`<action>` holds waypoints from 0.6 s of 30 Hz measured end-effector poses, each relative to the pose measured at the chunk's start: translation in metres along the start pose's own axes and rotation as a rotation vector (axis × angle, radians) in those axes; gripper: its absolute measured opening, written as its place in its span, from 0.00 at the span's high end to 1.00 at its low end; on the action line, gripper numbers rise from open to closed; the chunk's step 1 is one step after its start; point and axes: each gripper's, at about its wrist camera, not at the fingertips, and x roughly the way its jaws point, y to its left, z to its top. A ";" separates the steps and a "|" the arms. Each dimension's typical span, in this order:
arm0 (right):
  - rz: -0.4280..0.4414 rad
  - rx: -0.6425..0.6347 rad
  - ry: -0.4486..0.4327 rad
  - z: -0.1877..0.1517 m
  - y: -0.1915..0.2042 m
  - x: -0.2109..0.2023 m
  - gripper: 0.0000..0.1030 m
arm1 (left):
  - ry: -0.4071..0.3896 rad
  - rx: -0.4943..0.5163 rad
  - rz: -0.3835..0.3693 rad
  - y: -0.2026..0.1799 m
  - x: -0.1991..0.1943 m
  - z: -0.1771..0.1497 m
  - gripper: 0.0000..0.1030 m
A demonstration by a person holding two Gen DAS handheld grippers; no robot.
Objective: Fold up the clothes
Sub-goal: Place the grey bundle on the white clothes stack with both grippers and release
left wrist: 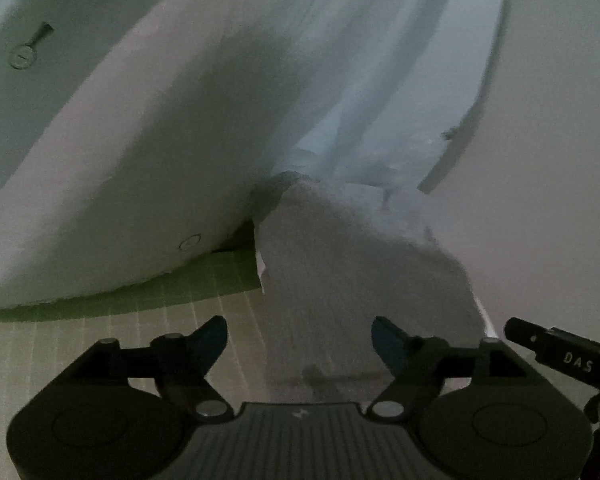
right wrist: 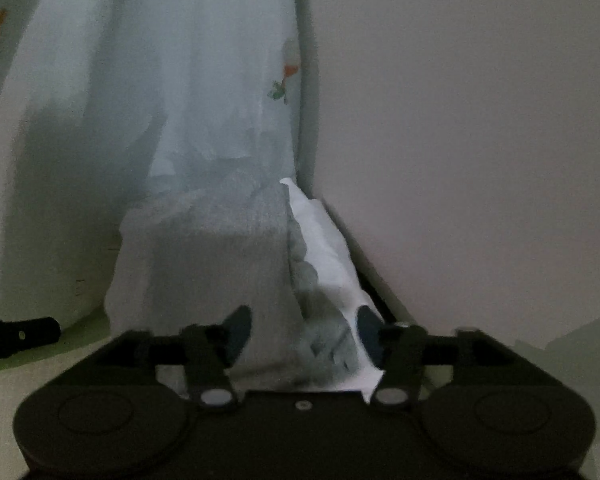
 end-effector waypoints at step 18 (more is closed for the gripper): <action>-0.012 0.005 0.052 -0.122 -0.006 -0.151 0.00 | 0.104 0.097 0.028 -0.021 -0.121 -0.122 0.00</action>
